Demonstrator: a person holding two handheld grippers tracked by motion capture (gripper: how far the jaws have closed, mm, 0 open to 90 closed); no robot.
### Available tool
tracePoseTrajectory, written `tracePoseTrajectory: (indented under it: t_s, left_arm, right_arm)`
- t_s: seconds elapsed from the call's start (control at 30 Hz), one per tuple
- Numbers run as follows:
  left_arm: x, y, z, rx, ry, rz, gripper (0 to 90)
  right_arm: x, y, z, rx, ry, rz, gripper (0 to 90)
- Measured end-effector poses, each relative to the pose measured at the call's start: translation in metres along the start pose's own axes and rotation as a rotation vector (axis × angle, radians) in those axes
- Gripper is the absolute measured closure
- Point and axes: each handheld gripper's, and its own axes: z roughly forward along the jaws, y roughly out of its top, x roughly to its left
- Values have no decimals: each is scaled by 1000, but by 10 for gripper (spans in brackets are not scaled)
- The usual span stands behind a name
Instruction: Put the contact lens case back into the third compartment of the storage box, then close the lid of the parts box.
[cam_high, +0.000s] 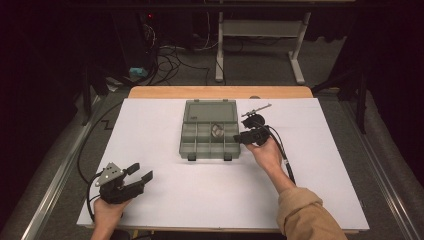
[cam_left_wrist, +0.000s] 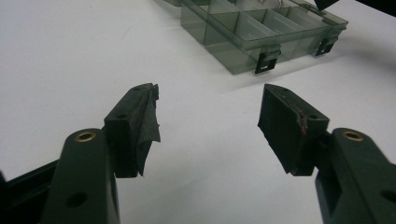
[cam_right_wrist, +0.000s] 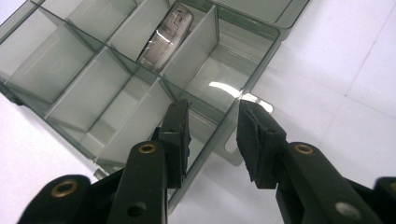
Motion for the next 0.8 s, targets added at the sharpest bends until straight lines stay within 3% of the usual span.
tracePoseTrajectory:
  t_s: [0.37, 0.63, 0.8]
  left_arm:
    - [-1, -1, -1, 3, -5, 6, 374]
    - [-3, -3, 2, 18, -9, 13, 374]
    - [-8, -1, 9, 34, -23, 47, 375]
  right_arm:
    - [-3, 1, 10, -11, -35, 31, 709]
    - [-3, -1, 10, -22, -33, 41, 710]
    - [-4, -2, 10, -26, -30, 48, 711]
